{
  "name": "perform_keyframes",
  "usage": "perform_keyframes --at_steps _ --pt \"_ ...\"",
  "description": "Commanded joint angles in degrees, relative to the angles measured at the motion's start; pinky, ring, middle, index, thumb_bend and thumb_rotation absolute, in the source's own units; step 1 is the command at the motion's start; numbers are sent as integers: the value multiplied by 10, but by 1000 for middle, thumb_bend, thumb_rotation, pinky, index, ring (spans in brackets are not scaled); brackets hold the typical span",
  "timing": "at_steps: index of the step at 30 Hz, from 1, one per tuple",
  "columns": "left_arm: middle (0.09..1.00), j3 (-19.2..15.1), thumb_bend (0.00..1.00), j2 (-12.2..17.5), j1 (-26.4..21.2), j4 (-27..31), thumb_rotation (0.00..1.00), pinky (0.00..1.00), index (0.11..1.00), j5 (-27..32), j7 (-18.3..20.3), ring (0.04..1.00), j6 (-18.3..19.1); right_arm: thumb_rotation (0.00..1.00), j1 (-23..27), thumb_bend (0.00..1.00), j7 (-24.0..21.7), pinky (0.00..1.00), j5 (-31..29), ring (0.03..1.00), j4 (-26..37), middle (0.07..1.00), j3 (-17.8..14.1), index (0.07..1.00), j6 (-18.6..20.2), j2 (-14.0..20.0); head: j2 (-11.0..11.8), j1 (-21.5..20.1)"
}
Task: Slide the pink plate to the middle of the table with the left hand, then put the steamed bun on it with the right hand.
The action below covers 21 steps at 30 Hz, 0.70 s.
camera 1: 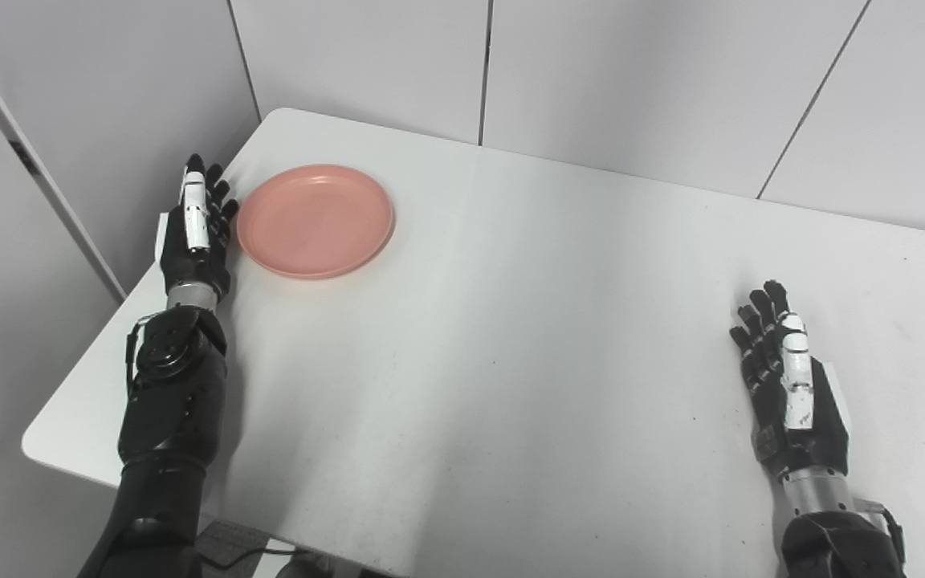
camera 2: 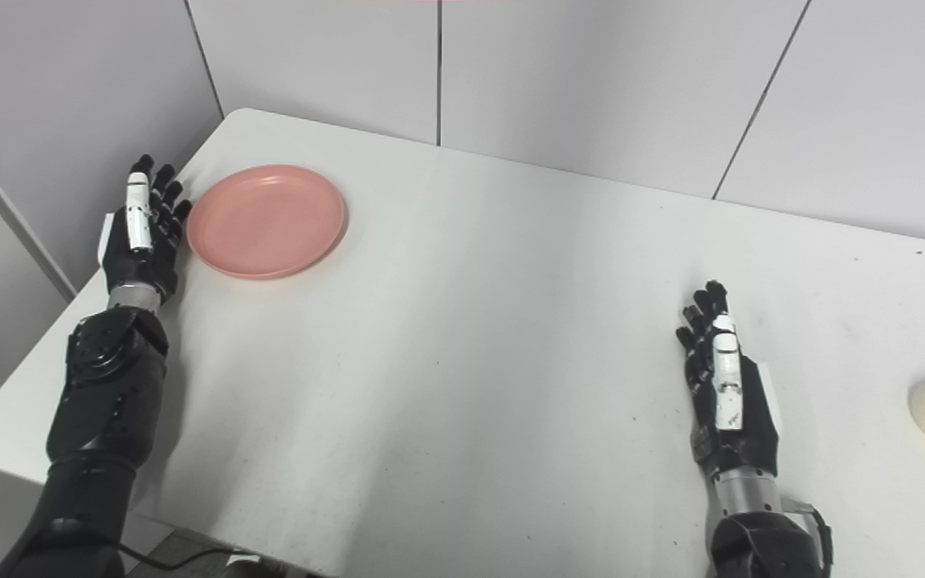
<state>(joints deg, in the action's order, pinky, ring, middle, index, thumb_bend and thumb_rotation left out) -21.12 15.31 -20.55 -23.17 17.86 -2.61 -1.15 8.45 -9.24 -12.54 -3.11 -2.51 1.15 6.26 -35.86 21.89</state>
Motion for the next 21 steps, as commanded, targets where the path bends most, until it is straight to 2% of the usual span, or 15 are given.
perform_keyframes --at_steps 1,6,17,21 --pt "964 12 401 -3 -10 -10 1000 1000 981 1 14 977 8 1000 -18 138 -3 1000 -3 1000 -17 1000 -4 1000 8 3 0 0" --pt "951 30 400 -13 -19 -18 1000 990 966 -4 14 971 14 1000 -20 138 0 1000 -3 1000 -14 1000 -4 1000 11 -1 1 -3" --pt "952 95 416 -44 -35 -45 1000 999 970 -21 43 968 21 1000 -21 160 6 1000 7 1000 -12 1000 0 1000 14 -7 0 -21" --pt "944 119 414 -52 -40 -51 1000 1000 963 -26 51 963 27 1000 -20 125 13 1000 12 1000 -16 1000 0 1000 5 -12 0 -29"
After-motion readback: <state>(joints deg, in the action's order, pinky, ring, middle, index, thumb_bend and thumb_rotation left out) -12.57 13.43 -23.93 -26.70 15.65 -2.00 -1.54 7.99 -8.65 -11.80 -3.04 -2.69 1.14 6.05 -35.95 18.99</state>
